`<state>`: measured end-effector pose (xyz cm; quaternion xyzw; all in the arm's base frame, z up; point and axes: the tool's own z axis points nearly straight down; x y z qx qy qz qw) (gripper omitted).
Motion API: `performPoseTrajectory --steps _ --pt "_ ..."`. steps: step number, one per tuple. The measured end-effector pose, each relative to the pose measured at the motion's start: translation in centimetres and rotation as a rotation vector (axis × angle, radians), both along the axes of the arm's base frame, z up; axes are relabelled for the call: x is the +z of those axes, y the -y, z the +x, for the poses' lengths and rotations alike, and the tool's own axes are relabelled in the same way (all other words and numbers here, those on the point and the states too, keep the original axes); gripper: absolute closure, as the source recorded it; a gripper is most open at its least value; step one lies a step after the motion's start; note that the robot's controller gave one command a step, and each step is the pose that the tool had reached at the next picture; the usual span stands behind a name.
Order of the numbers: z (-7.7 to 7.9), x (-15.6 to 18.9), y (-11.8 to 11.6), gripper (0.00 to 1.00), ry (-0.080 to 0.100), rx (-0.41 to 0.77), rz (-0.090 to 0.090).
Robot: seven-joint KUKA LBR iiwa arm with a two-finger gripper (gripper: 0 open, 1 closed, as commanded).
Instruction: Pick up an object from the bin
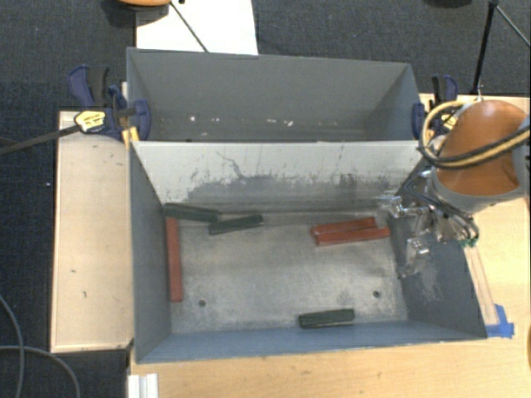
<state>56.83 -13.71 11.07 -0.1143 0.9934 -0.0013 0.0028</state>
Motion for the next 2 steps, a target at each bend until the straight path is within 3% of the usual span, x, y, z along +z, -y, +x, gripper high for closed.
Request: performPoseTrajectory --steps 1,2 --pt "0.40 -2.78 -4.23 0.00 -0.005 0.082 0.002" --pt "0.50 -3.10 -4.98 0.00 -0.006 0.042 0.003"
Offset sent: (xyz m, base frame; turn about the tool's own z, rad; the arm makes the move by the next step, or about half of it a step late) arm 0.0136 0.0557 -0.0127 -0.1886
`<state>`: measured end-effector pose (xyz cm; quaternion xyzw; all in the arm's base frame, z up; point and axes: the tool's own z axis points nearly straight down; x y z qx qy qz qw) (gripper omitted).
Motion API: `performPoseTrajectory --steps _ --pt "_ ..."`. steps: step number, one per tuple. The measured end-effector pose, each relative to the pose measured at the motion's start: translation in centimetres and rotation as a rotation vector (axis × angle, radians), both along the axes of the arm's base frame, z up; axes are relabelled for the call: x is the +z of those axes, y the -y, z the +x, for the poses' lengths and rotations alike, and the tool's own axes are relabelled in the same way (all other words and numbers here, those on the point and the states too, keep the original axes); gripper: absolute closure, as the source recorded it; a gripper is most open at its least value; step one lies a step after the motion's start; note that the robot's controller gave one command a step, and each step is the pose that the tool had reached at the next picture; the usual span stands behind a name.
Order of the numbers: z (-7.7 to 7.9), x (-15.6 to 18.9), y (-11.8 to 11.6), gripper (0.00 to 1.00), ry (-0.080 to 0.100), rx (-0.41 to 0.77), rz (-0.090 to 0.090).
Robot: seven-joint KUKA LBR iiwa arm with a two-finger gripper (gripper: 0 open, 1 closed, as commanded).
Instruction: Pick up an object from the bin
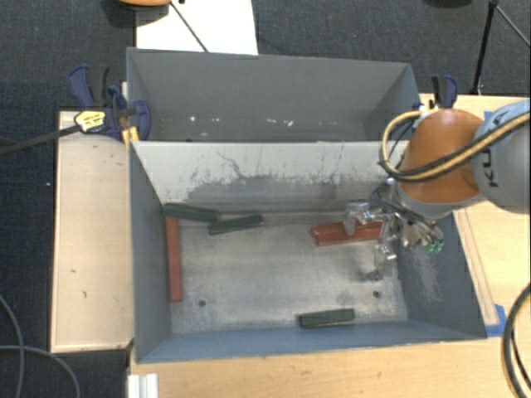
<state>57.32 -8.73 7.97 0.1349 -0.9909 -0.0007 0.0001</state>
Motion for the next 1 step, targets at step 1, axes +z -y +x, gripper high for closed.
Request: performPoseTrajectory --steps 1 --pt "-0.07 2.31 0.96 0.00 0.003 0.101 0.000"
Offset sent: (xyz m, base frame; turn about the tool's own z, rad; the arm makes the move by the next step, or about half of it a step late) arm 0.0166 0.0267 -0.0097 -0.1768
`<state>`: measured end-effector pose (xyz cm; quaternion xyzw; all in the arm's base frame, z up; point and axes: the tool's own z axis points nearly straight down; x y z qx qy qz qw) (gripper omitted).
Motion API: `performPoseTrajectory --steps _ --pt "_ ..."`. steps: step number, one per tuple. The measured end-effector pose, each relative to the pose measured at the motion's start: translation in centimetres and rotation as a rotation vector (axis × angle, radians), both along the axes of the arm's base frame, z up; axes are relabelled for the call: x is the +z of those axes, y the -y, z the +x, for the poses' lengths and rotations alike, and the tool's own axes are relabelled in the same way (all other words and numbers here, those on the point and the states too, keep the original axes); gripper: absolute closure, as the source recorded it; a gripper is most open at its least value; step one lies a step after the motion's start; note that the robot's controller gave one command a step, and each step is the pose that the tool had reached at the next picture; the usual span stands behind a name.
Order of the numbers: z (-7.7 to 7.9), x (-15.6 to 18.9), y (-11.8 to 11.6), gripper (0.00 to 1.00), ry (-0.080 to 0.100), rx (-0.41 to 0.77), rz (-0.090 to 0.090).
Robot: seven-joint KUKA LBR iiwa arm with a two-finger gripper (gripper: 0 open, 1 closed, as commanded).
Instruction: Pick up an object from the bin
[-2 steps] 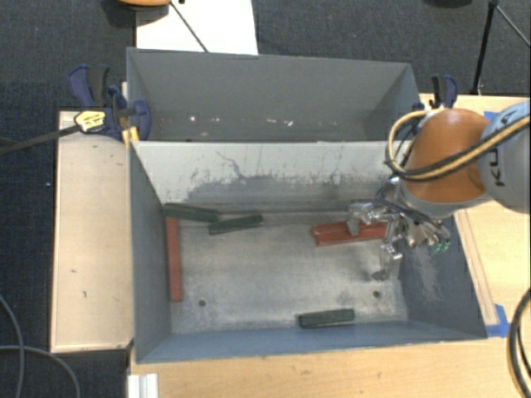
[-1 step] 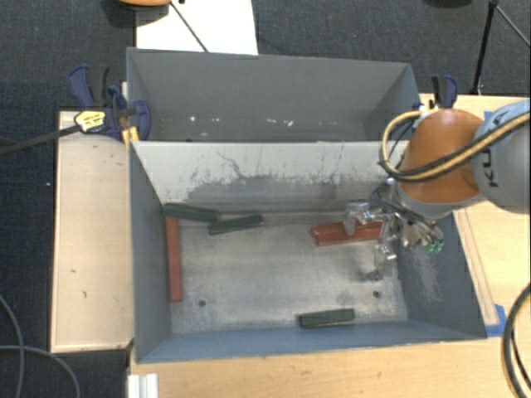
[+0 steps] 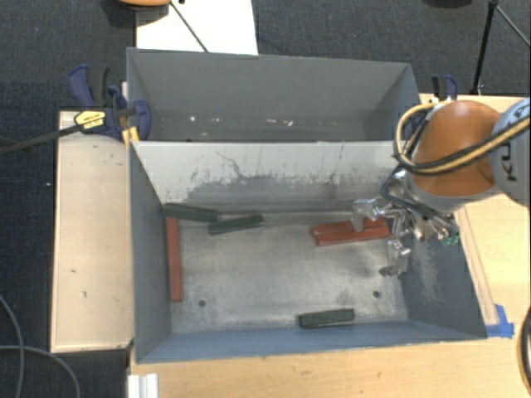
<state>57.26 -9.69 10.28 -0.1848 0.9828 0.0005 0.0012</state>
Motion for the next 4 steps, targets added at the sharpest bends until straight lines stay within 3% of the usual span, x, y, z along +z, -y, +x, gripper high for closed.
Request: performPoseTrajectory --steps 1,2,3,4 --pt "0.9 -0.8 -1.1 0.00 0.002 0.227 -0.003" --pt "1.3 -2.7 -3.2 0.00 0.000 0.036 0.000" --pt "0.8 -3.1 -5.5 1.00 -0.001 0.317 0.000" --pt "0.7 -3.2 -5.5 0.00 -0.003 0.318 -0.001"
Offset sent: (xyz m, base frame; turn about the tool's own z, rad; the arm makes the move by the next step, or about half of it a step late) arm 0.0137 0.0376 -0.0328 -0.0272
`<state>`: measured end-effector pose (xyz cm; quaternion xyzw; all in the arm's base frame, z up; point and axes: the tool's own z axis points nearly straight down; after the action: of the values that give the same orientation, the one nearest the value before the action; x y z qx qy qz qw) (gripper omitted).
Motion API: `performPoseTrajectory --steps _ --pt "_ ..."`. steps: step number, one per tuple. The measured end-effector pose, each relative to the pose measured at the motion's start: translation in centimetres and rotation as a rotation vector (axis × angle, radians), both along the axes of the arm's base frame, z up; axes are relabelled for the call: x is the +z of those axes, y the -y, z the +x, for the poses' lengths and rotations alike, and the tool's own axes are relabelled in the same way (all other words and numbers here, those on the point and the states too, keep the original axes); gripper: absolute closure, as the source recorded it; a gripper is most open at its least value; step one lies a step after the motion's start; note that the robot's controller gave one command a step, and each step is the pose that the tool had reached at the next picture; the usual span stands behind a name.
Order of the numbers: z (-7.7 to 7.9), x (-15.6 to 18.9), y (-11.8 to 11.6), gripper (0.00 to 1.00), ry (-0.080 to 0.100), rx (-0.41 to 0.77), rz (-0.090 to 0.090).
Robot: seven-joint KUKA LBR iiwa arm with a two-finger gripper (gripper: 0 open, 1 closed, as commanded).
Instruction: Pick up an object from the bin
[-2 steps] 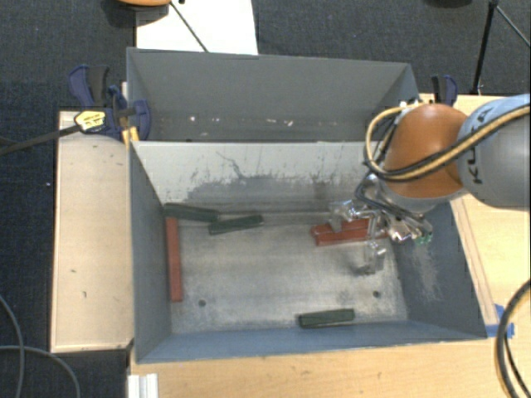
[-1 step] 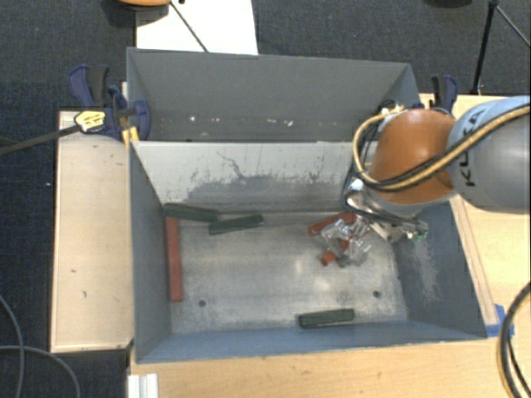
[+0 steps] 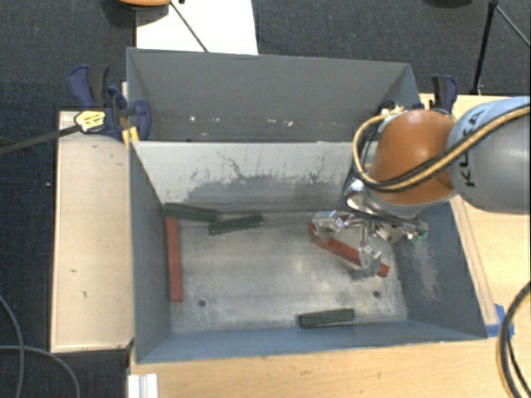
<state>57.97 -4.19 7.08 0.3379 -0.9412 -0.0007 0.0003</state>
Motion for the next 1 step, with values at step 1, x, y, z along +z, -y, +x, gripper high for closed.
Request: performPoseTrajectory --steps 1 --pt "0.00 0.00 0.00 0.00 0.000 0.000 0.000"
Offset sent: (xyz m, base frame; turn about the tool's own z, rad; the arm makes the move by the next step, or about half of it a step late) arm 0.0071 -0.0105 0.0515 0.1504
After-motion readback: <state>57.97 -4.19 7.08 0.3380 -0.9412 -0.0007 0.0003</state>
